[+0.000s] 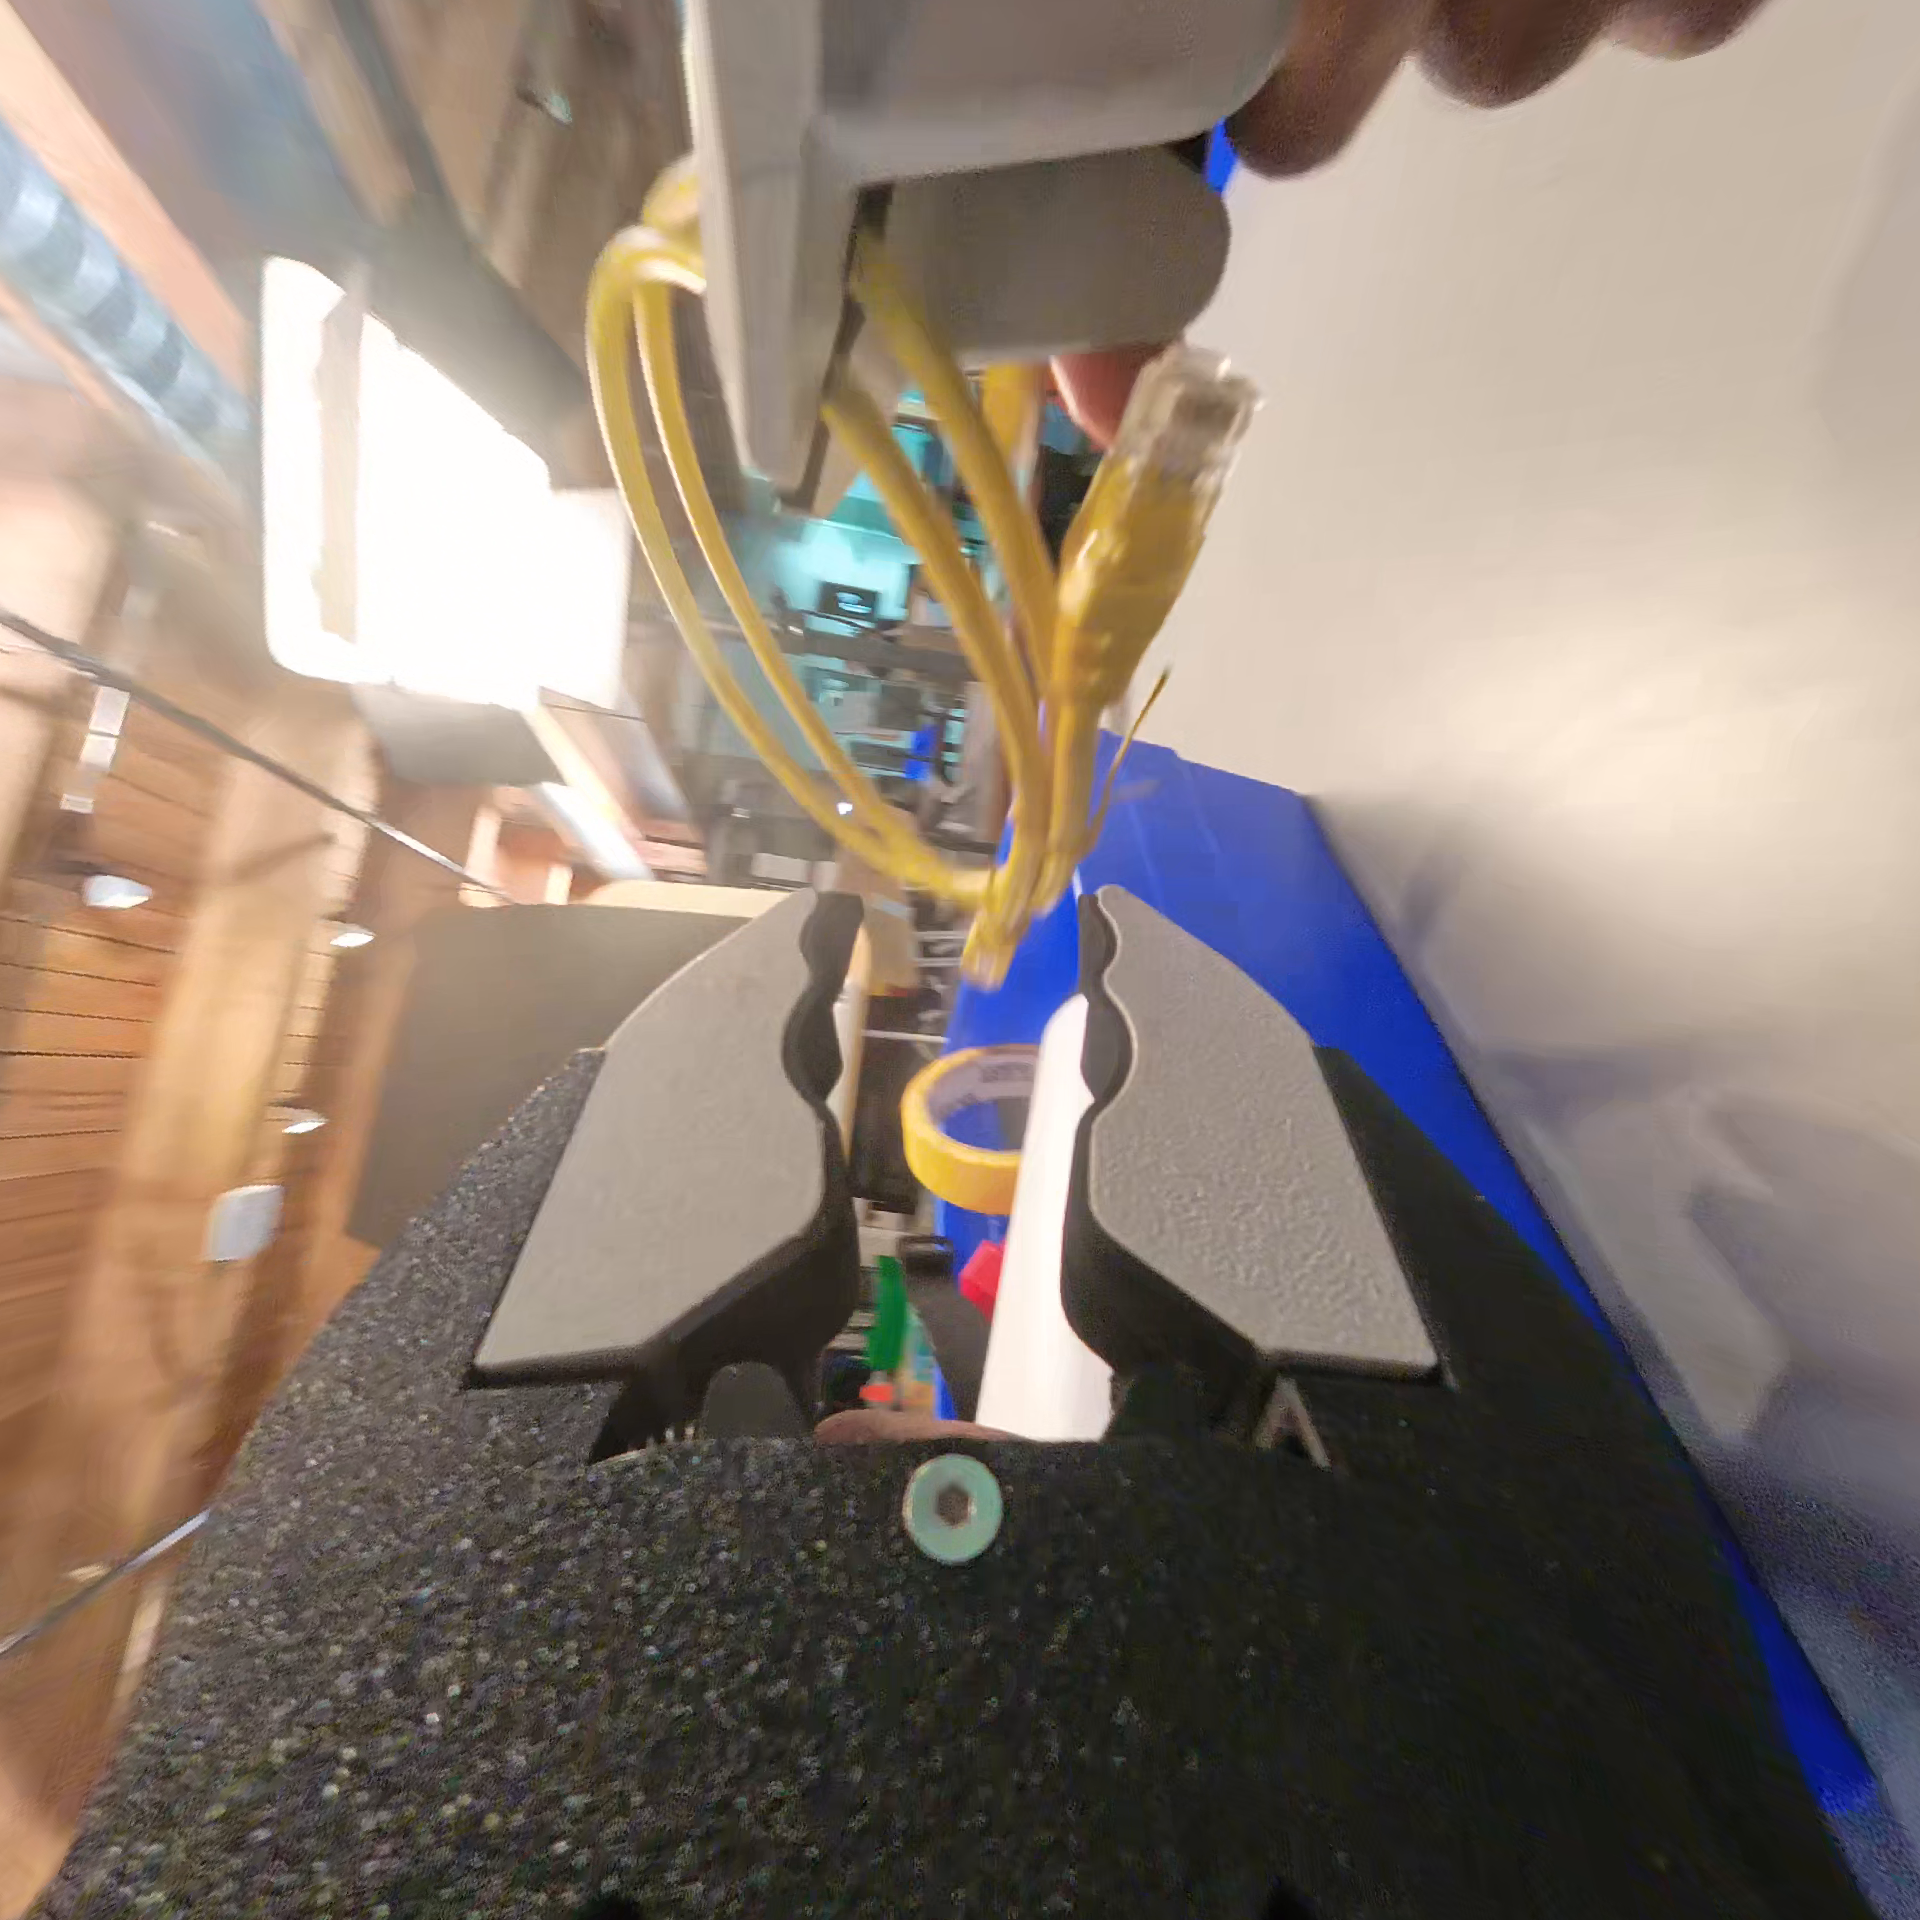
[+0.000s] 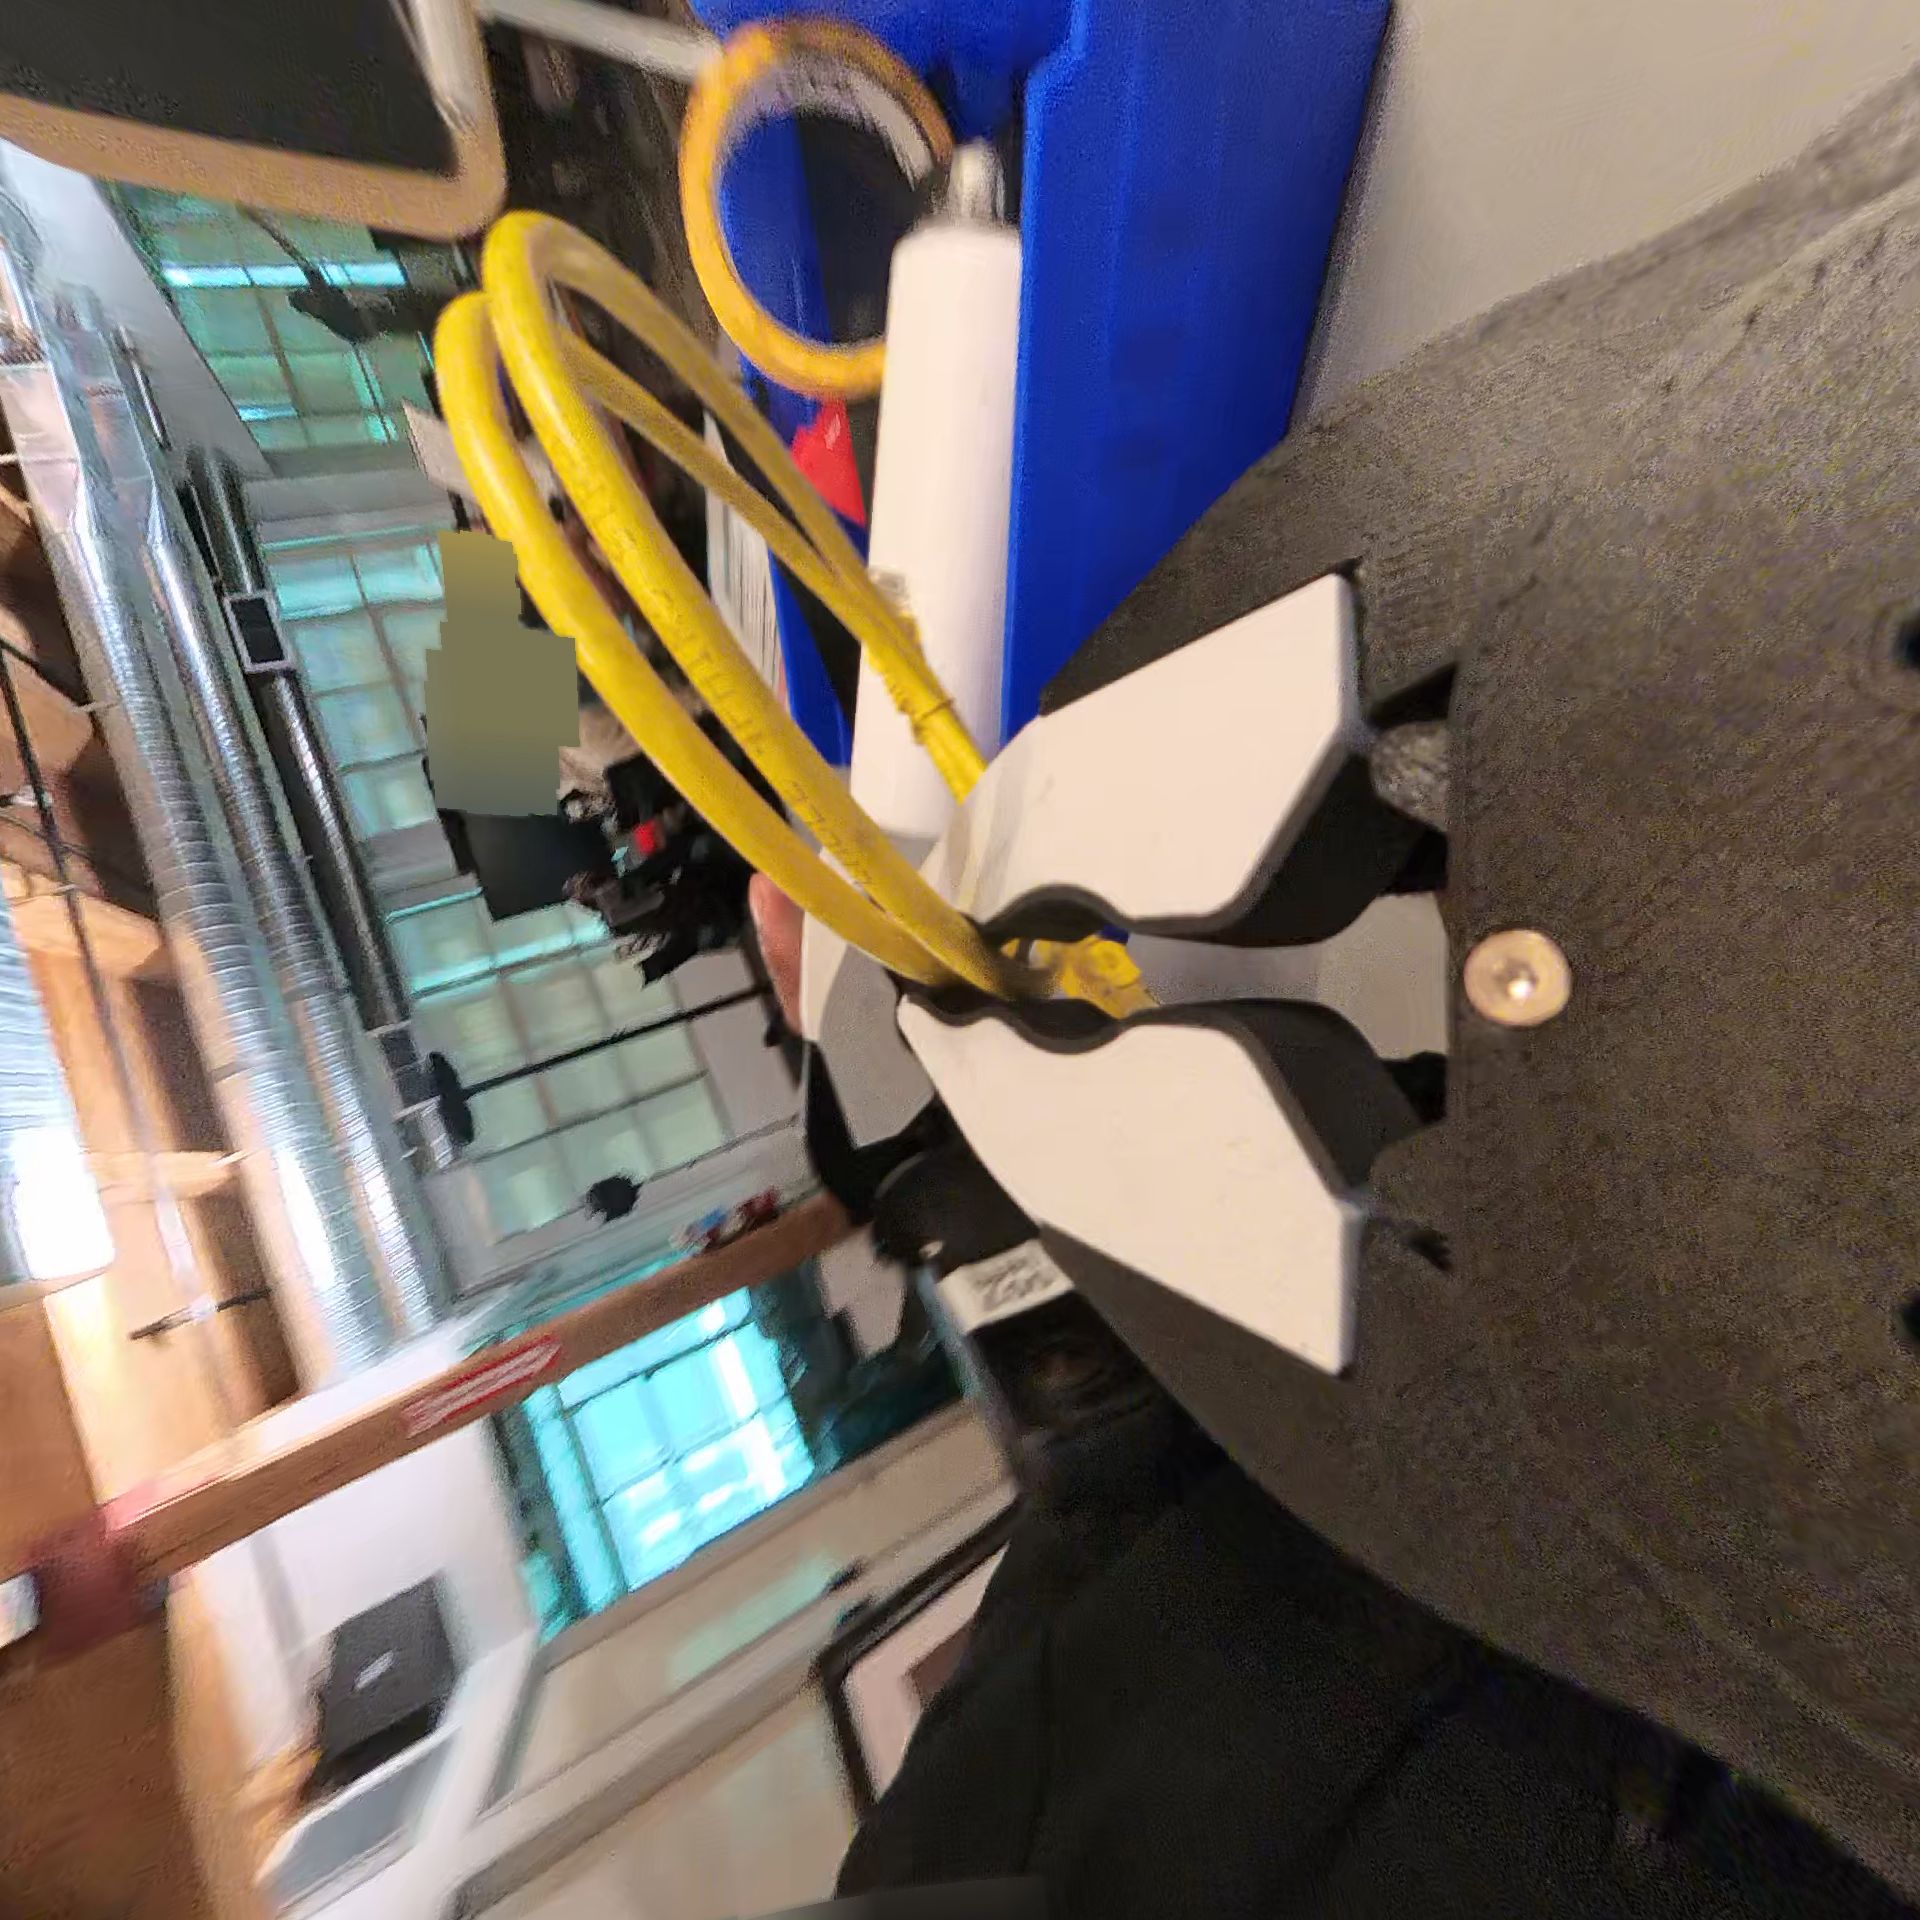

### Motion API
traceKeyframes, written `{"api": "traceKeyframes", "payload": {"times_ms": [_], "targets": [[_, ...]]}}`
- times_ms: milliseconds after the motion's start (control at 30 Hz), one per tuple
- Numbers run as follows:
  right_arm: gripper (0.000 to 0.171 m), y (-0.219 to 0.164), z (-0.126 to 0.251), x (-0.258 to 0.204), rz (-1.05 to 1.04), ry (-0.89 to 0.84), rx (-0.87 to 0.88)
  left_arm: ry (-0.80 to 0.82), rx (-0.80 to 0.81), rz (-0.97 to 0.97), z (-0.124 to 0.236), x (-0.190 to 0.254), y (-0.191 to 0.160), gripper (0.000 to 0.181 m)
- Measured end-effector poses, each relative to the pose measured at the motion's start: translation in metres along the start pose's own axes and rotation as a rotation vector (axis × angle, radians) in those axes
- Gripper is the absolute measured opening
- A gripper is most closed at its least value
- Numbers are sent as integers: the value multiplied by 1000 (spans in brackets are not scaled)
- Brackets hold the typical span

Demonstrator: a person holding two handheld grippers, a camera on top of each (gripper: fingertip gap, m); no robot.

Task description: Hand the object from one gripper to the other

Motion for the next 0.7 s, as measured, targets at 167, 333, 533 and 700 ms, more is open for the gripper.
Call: {"api": "traceKeyframes", "payload": {"times_ms": [167,333,533,700], "targets": [[5,9,0,-3,461,-160,-252,-180,28,495,14,-38,-15,42],[5,-7,-16,-2,1036,-325,-598,-427,248,1425,13,-68,-18,46],[5,-53,-33,-5,1599,-361,-732,-661,190,1823,-2,-44,-20,42],[6,-63,-29,2,1730,-417,-741,-661,319,1694,3,-38,-8,8]]}}
Point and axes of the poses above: each gripper's, where its closed fingertips meet, z back along the fingers, y out of its top, x = y × z across the jaws, the point moved 9 cm from there along z, back along the fingers, and after that the axes turned 3 degrees about y, right-handed, at the moved point
